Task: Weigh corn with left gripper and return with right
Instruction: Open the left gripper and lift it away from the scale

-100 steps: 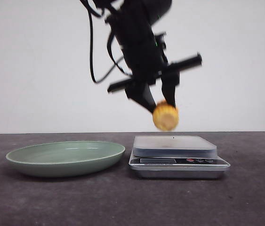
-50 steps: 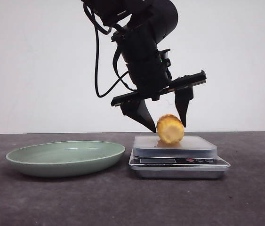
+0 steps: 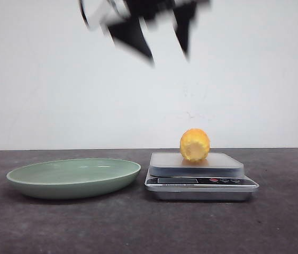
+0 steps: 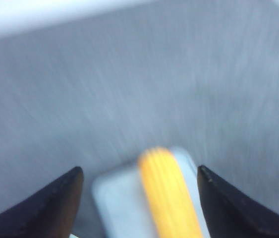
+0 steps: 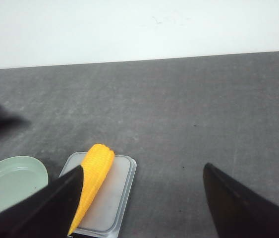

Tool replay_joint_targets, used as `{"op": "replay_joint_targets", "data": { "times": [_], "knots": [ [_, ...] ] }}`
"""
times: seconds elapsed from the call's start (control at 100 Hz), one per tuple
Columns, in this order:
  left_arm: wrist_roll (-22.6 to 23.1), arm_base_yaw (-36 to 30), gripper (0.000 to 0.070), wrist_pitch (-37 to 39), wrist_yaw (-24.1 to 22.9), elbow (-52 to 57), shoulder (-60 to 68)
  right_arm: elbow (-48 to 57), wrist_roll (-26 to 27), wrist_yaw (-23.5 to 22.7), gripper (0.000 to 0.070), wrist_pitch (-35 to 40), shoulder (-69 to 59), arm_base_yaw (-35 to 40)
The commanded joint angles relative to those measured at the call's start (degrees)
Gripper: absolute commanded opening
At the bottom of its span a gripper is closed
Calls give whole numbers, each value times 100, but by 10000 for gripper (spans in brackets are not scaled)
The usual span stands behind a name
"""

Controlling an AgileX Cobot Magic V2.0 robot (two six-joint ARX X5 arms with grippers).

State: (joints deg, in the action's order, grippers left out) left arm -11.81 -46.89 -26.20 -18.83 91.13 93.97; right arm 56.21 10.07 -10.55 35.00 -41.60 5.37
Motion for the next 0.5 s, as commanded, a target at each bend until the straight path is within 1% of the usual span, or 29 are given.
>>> {"op": "replay_joint_targets", "data": {
  "times": [0.0, 0.07, 0.21, 0.3, 0.35, 0.41, 0.49],
  "knots": [
    [732, -35, 435, -184, -260, 129, -496, 114, -166, -22, 487, -74, -57, 44],
    [944, -35, 435, -466, -529, 129, -1215, 114, -160, -46, 487, -184, -131, 140],
    [1027, -37, 434, -1043, -1023, 129, -2610, 114, -48, -59, 487, -428, -365, 520],
    [1327, -39, 434, -1405, -1609, 129, -3458, 114, 22, -35, 487, -636, -627, 815],
    [1421, -44, 434, -1648, -1915, 129, -3897, 116, 48, -24, 487, -774, -813, 1001],
    [1403, -44, 434, -1998, -2120, 129, -4371, 114, 116, 55, 487, -949, -1064, 1257],
    [1123, -44, 434, -2555, -2212, 129, -4964, 116, 199, 203, 492, -1191, -1443, 1611]
  ]
}}
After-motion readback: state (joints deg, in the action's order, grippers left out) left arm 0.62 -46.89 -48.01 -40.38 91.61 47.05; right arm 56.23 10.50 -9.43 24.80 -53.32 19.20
